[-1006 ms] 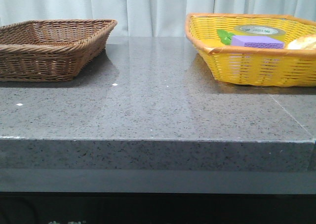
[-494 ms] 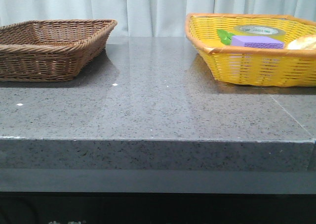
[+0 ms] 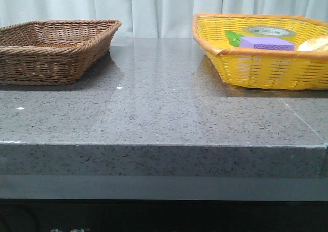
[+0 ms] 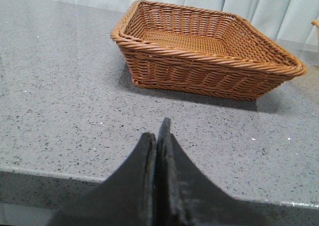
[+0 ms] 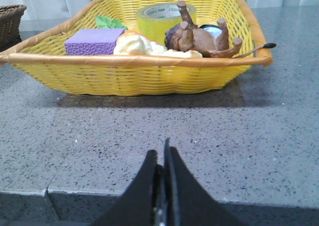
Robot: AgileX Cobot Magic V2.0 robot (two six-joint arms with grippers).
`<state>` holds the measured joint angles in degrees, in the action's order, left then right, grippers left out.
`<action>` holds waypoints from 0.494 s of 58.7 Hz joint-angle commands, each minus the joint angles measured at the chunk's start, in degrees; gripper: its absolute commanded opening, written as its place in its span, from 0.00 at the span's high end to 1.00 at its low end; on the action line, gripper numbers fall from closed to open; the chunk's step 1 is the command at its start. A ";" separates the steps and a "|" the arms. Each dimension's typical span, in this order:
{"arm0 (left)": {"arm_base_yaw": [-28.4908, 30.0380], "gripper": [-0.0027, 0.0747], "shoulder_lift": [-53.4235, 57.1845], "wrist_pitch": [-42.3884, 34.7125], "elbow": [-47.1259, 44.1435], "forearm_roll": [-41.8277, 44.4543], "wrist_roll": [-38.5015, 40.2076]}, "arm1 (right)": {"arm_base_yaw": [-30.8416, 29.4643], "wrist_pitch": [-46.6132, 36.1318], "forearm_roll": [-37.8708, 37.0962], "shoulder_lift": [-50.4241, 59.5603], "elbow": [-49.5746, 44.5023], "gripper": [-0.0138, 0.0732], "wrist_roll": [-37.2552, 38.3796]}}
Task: Transfer tape with both arms
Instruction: 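Move the right gripper over the yellow basket toward the tape roll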
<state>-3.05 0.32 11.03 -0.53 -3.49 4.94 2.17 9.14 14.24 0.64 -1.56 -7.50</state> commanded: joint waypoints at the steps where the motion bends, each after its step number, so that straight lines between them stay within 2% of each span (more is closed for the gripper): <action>1: -0.29 0.99 1.02 -5.67 -2.21 -0.15 0.63 | -0.30 -5.07 -0.08 1.25 1.44 0.91 -0.24; 8: -0.29 0.99 1.02 -8.52 -2.10 -0.15 0.63 | -0.30 -6.60 0.61 1.25 2.05 0.91 -0.24; 17: -0.29 0.99 1.02 -12.89 -0.20 -0.15 0.63 | -0.30 -3.95 2.90 0.96 8.42 0.91 -0.24; 23: -0.29 0.99 0.58 -9.99 4.74 -0.15 0.63 | -0.30 -2.24 2.01 0.04 13.63 0.91 -0.34; 29: -0.29 0.99 -2.51 -4.00 12.21 2.11 0.21 | -0.30 -0.88 1.16 -3.62 19.79 0.91 -0.59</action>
<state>-3.05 0.02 8.93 5.75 -2.84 4.94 2.17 11.11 15.97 -0.02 12.70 -7.50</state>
